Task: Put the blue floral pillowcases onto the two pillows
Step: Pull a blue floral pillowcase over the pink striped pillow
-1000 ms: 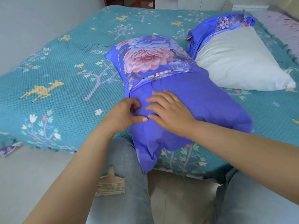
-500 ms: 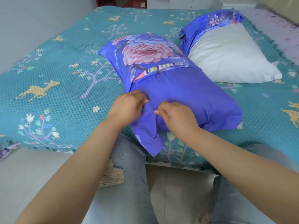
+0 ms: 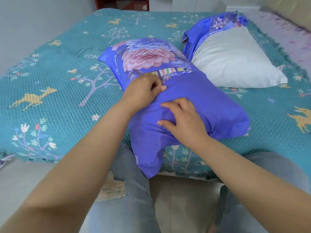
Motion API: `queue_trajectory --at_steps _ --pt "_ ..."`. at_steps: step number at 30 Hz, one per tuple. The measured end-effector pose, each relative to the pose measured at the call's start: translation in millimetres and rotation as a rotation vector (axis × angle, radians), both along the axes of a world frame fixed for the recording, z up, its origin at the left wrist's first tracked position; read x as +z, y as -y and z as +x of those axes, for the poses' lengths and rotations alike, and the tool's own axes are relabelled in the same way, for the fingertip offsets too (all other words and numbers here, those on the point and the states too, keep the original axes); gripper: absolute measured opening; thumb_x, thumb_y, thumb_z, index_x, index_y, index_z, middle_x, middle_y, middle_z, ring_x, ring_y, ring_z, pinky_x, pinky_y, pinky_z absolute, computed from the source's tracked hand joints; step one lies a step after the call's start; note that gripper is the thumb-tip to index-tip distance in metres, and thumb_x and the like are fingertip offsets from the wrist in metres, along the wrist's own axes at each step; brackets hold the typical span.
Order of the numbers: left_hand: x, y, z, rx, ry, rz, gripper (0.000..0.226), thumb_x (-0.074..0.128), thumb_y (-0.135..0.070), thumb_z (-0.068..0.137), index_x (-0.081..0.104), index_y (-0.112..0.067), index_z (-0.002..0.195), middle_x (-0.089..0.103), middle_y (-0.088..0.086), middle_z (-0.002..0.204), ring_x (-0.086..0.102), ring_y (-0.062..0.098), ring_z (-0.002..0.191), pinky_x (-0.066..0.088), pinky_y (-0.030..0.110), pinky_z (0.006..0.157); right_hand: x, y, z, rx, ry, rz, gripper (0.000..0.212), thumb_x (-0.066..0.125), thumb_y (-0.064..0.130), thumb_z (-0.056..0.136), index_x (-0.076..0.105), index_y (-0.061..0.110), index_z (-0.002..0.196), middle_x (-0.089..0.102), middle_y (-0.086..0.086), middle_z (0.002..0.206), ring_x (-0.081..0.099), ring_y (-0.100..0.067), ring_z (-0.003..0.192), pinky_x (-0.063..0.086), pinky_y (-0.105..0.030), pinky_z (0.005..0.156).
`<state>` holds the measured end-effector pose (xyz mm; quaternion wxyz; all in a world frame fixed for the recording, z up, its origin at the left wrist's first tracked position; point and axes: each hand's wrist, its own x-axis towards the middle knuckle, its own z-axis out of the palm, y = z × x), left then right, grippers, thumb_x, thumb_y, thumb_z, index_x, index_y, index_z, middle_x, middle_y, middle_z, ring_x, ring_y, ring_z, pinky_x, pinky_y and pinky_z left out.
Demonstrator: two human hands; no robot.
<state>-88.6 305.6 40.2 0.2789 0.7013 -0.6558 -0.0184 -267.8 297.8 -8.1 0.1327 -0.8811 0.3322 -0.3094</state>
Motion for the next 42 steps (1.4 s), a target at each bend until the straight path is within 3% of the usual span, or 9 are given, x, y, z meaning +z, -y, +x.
queue_trajectory --at_steps 7,10,13,19,22,27,33,38,42 --pt "-54.1 -66.5 -5.5 0.021 -0.221 -0.289 0.032 0.062 -0.044 0.081 0.071 -0.016 0.094 0.063 -0.008 0.095 0.059 0.012 0.089 0.043 0.021 0.087 -15.4 11.6 6.4 -0.014 0.055 -0.323 0.024 0.056 0.031 0.088 0.069 0.015 0.077 0.063 -0.001 0.082 0.055 -0.027 0.077 0.048 -0.037 0.066" --pt "-66.7 -73.1 -9.2 -0.033 -0.228 -0.223 0.04 0.065 -0.045 0.078 0.071 -0.015 0.104 0.062 -0.013 0.101 0.054 -0.004 0.097 0.035 0.007 0.091 4.2 3.4 16.9 -0.027 0.107 -0.199 0.025 0.05 0.03 0.091 0.064 0.013 0.079 0.064 0.0 0.079 0.056 -0.025 0.077 0.043 -0.035 0.068" --pt "-65.2 -66.1 -8.1 -0.001 -0.329 -0.222 0.023 0.063 -0.03 0.085 0.073 -0.012 0.094 0.064 -0.016 0.086 0.053 -0.015 0.078 0.035 0.002 0.073 25.5 -4.0 29.6 0.017 0.107 0.056 0.02 0.053 0.026 0.093 0.061 0.01 0.085 0.066 -0.002 0.084 0.057 -0.023 0.08 0.043 -0.037 0.067" --pt "-60.1 -39.5 -2.1 0.093 -0.08 0.026 0.036 0.044 -0.041 0.094 0.056 -0.019 0.068 0.062 0.006 0.068 0.053 0.025 0.069 0.029 0.028 0.058 20.4 34.8 28.6 -0.066 -0.167 0.012 0.022 0.048 0.034 0.096 0.06 0.016 0.095 0.063 0.0 0.1 0.054 -0.022 0.098 0.041 -0.035 0.07" --pt "-55.4 -14.0 1.1 0.116 -0.188 0.143 0.041 0.049 -0.039 0.095 0.048 -0.017 0.06 0.049 -0.003 0.058 0.047 0.02 0.065 0.029 0.028 0.059 4.1 25.8 31.7 -0.181 -0.153 -0.187 0.018 0.059 0.03 0.087 0.061 0.014 0.092 0.059 -0.005 0.097 0.052 -0.028 0.092 0.043 -0.038 0.07" --pt "-68.2 -5.2 2.4 0.076 -0.556 -0.036 0.033 0.06 -0.037 0.086 0.049 -0.023 0.059 0.044 -0.01 0.049 0.036 0.003 0.05 0.033 0.026 0.055 -33.8 -38.3 17.2 -0.152 -0.135 -0.263 0.034 0.054 0.047 0.077 0.062 0.018 0.091 0.059 -0.001 0.092 0.053 -0.025 0.084 0.041 -0.036 0.069" --pt "-60.1 -18.0 2.1 0.032 -0.797 -0.142 0.016 0.071 -0.016 0.083 0.063 -0.021 0.07 0.053 -0.005 0.061 0.045 0.004 0.059 0.039 0.015 0.059 -71.2 -30.1 17.6 -0.206 -0.152 -0.05 0.074 0.079 0.032 0.065 0.051 0.007 0.129 0.051 -0.009 0.132 0.049 -0.029 0.12 0.031 -0.034 0.102" --pt "-58.2 -24.4 0.5 0.006 -0.902 -0.23 0.002 0.067 -0.011 0.085 0.07 -0.01 0.084 0.067 -0.012 0.066 0.057 0.001 0.066 0.05 0.018 0.07 -61.7 -4.2 35.5 -0.283 0.074 -0.102 0.063 0.062 0.016 0.068 0.052 0.007 0.13 0.054 -0.009 0.135 0.044 -0.023 0.125 0.027 -0.034 0.107" --pt "-65.8 -12.3 -2.6 -0.016 -0.8 -0.171 0.004 0.066 -0.018 0.084 0.069 -0.02 0.082 0.065 -0.008 0.07 0.056 0.007 0.068 0.048 0.024 0.071 -64.1 18.9 46.1 -0.361 0.025 -0.166 0.041 0.057 0.011 0.071 0.063 0.011 0.111 0.068 -0.007 0.11 0.06 -0.024 0.107 0.034 -0.033 0.094"
